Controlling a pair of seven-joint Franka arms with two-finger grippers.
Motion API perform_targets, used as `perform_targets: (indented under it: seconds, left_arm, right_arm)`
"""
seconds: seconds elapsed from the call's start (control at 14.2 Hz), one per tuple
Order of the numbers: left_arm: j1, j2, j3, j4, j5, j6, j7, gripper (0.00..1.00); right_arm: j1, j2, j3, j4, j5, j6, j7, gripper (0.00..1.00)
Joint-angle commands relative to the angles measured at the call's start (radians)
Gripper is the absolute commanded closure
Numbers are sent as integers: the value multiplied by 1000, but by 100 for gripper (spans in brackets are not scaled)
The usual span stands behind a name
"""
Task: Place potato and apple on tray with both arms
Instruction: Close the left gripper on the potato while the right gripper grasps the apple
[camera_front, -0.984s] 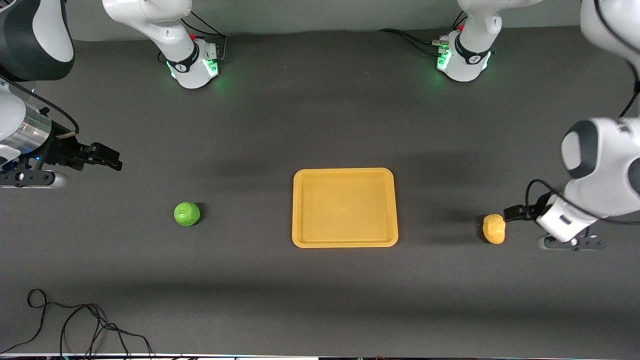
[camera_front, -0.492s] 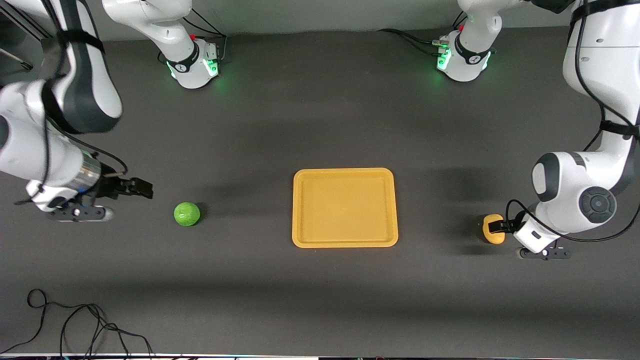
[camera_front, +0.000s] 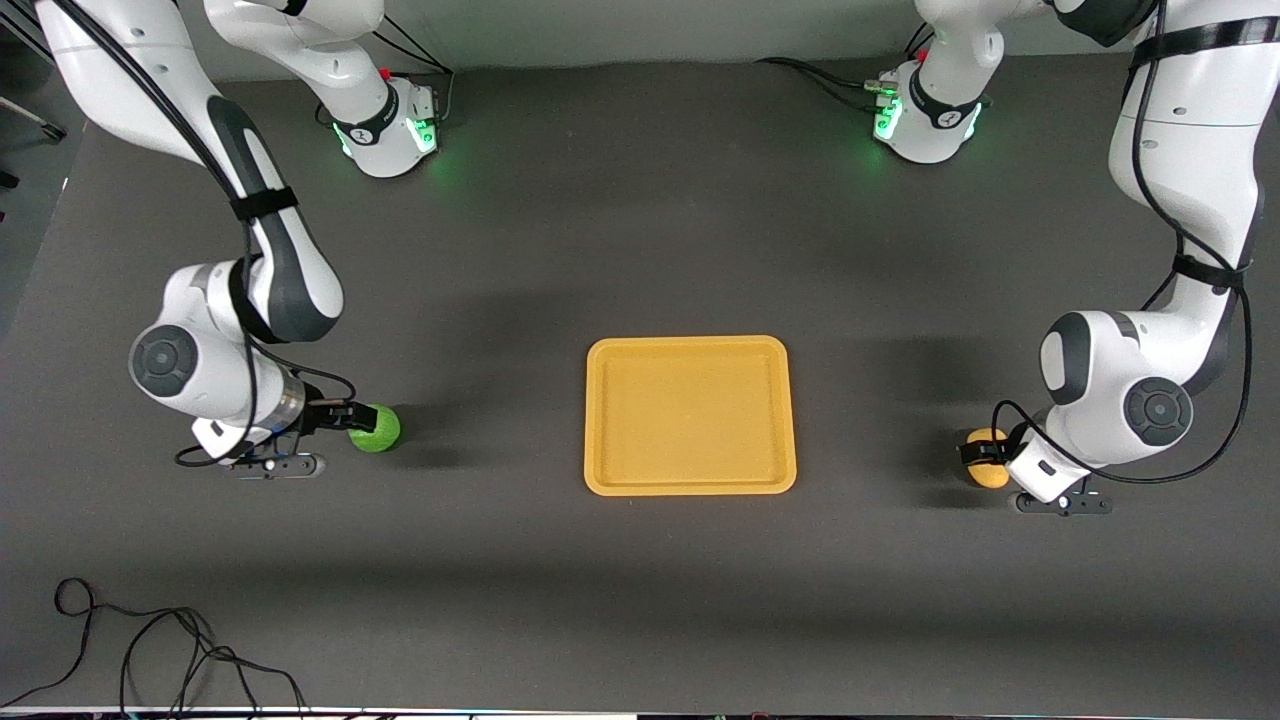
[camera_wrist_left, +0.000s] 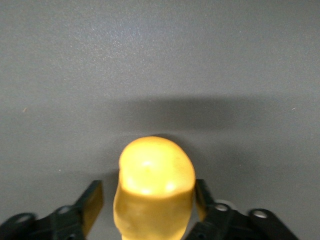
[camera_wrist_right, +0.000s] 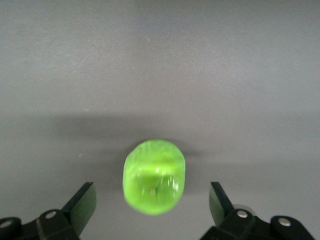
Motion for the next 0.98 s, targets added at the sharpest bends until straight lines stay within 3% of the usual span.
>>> perform_targets:
  seconds: [0.0,0.21,0.42,0.49,0.63,0.7,0.84,0.91]
  left_arm:
    - [-7,-13,-1,-4,12,-5,3,65]
    - [-11,-66,-8,18,11,-60,-9,74]
    - [-20,-128,-49,163,-7,-341,-21,74]
    - [-20,-152,-74,209,-20,-438,-41,74]
    - [-20,-174,-150,275,-46,-560,-125,74]
    - [-20,-174,-199,286,-47,-569,-197,74]
    - [-34,-160,-295,288,-44,-553,-358,73]
    - [-78,-146,-303,286,-37,-522,-426,73]
  right_arm:
    - [15,52,-5,-61,-11,143,-11,0]
    - [15,97,-3,-73,-11,191,-4,0]
    - [14,91,-3,-75,-11,176,-4,0]
    - [14,88,-5,-73,-11,163,-4,12]
    - [14,68,-3,-62,-11,128,-1,47]
    - [14,62,-3,-41,-11,95,-3,56]
    - [14,59,-3,28,-10,-2,0,63]
    - [15,48,-3,63,-8,-66,0,64]
